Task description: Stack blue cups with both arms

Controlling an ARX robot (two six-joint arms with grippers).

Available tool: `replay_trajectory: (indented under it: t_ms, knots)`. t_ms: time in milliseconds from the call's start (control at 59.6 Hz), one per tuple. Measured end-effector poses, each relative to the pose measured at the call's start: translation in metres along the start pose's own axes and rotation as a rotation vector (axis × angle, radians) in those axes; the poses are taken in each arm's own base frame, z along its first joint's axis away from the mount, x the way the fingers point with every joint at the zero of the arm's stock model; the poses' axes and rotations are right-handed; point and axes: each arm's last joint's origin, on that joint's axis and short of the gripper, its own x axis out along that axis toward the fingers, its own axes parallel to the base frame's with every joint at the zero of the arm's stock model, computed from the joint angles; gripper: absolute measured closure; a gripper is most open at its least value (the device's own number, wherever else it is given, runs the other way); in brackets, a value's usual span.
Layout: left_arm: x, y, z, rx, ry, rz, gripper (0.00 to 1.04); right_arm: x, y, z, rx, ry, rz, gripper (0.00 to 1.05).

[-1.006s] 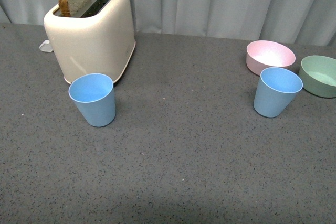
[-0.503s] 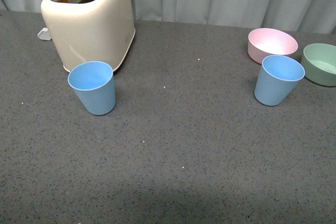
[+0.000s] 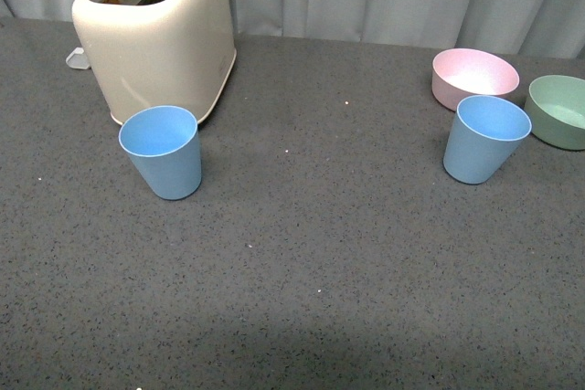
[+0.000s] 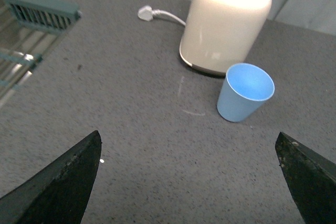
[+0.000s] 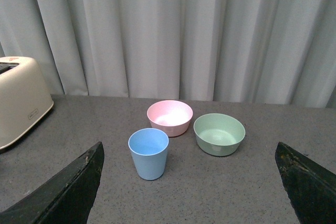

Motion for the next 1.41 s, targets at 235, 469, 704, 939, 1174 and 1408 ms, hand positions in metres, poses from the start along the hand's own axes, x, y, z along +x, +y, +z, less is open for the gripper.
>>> replay_trajectory:
  t_ms: [235,469,704,939,1174,1408]
  knots:
    - [0.049,-0.009,0.029,-0.048,0.079,-0.078,0.07,0.0,0.0,0.0,0.0,0.0,0.0,0.1]
    - [0.119,-0.022,0.037,-0.104,0.309,-0.121,0.07,0.0,0.0,0.0,0.0,0.0,0.0,0.1]
    - [0.185,-0.035,0.04,-0.177,0.544,-0.057,0.07,0.0,0.0,0.0,0.0,0.0,0.0,0.1]
    - [0.222,-0.052,0.037,-0.23,0.671,-0.043,0.07,0.0,0.0,0.0,0.0,0.0,0.0,0.1]
    - [0.244,-0.061,0.027,-0.246,0.782,-0.024,0.07,0.0,0.0,0.0,0.0,0.0,0.0,0.1]
    - [0.261,-0.066,0.021,-0.254,0.825,-0.002,0.08,0.0,0.0,0.0,0.0,0.0,0.0,0.1]
